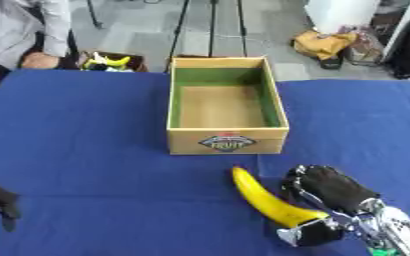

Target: Pick up objects on the table and place them in the box.

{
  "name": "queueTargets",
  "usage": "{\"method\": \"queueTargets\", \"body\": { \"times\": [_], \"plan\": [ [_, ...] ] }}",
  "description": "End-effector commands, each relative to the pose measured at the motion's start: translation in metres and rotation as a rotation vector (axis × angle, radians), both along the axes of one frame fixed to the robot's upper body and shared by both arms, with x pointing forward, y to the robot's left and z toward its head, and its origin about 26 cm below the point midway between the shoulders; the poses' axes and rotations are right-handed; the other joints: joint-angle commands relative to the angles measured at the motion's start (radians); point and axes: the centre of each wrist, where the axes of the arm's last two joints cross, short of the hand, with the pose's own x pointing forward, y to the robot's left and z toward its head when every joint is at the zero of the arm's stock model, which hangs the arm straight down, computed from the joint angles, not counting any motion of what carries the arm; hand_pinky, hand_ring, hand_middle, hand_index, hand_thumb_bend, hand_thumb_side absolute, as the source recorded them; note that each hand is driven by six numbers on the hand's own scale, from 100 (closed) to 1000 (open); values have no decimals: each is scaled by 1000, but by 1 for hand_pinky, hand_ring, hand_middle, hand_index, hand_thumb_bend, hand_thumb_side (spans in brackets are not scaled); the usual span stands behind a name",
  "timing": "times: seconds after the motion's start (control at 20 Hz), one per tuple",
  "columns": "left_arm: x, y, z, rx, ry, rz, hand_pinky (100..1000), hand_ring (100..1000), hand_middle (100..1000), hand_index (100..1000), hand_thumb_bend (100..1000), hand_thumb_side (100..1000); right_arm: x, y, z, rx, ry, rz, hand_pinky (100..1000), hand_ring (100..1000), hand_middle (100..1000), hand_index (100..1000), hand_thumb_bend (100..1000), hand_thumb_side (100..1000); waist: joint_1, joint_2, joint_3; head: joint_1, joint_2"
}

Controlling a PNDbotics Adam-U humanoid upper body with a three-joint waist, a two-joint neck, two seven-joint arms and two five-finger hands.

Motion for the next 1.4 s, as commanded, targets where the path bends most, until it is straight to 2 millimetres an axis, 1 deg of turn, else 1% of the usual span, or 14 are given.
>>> {"method": "queueTargets", "body": {
  "times": [0.05, 0.45, 0.5, 0.75, 1.4],
  "plan": [
    [-2, 1, 6, 8, -24, -2, 180, 322, 363, 473, 100, 1000, 0, -5, 8, -5, -38, -6, 288, 461, 360, 476, 291, 496, 2, -19, 1, -1, -3],
    [-2, 1, 6, 8, -23, -1, 180, 322, 363, 473, 100, 1000, 0, -5, 10, 7, -50, -4, 287, 461, 360, 475, 288, 498, 2, -19, 0, -1, -2],
    [-2, 1, 6, 8, -23, -1, 181, 322, 363, 474, 100, 1000, 0, -5, 11, 10, -55, -3, 276, 451, 350, 465, 241, 531, 2, -20, -1, -1, -4],
    [-2, 2, 6, 10, -19, 1, 181, 322, 363, 474, 100, 1000, -2, -7, 17, 33, -88, 0, 274, 447, 347, 462, 241, 537, 2, -23, -6, 2, -8],
    [-2, 2, 6, 11, -17, 3, 181, 323, 363, 474, 100, 1000, -7, -9, 27, 63, -136, 17, 263, 435, 334, 450, 255, 554, 4, -23, -10, 4, -7]
  ]
}}
